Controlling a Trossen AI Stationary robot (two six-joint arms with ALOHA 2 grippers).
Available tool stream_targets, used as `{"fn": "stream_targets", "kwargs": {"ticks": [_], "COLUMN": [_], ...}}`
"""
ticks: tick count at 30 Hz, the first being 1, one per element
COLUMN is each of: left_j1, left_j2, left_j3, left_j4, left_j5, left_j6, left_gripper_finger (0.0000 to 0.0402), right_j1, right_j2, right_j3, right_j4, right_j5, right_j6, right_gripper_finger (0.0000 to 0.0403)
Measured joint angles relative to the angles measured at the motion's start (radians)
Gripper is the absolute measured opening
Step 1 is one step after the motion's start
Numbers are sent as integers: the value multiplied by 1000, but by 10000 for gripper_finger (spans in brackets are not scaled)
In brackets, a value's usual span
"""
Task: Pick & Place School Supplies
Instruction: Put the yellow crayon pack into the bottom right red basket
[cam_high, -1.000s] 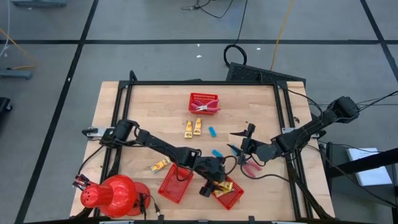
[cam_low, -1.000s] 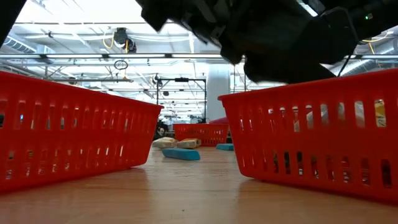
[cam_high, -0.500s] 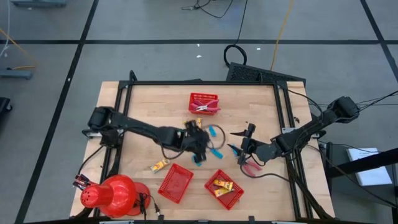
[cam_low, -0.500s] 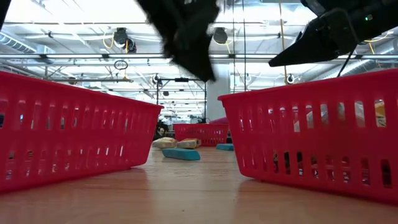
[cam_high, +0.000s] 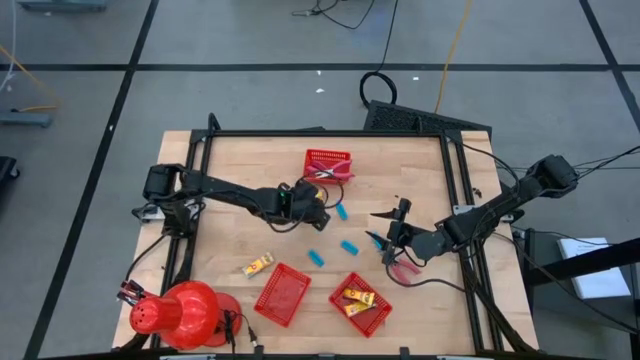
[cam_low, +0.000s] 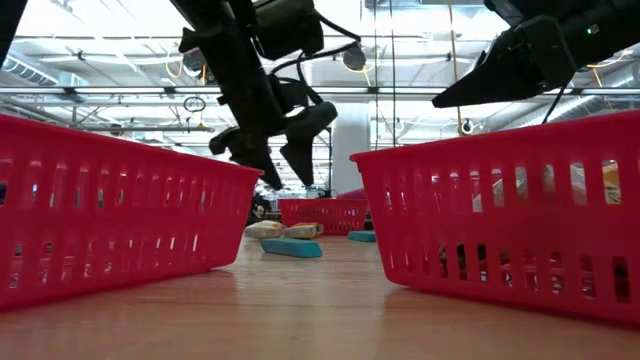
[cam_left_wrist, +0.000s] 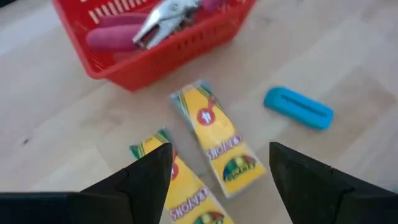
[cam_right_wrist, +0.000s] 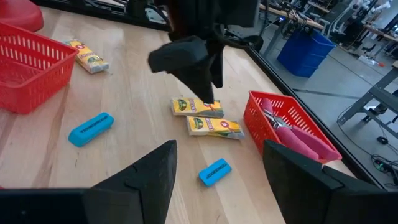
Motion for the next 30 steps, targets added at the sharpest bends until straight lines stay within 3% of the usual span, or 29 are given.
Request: {"fn": "stream_targets", "kwargs": {"ticks": [17, 30], "left_j1": [-23, 40], "left_j2": [75, 153], "left_j3": [1, 4], "left_j4": [-116, -13], "left_j5": [39, 85], "left_j6": [-182, -130], "left_gripper_finger": [271, 271], "right_j1": [7, 12], "right_j2": [0, 0], "right_j3": [0, 0], "right_j4": [-7, -1], "right_j5": [-5, -7], "right_j6": [-12, -23], "right_gripper_finger": [226, 226]}}
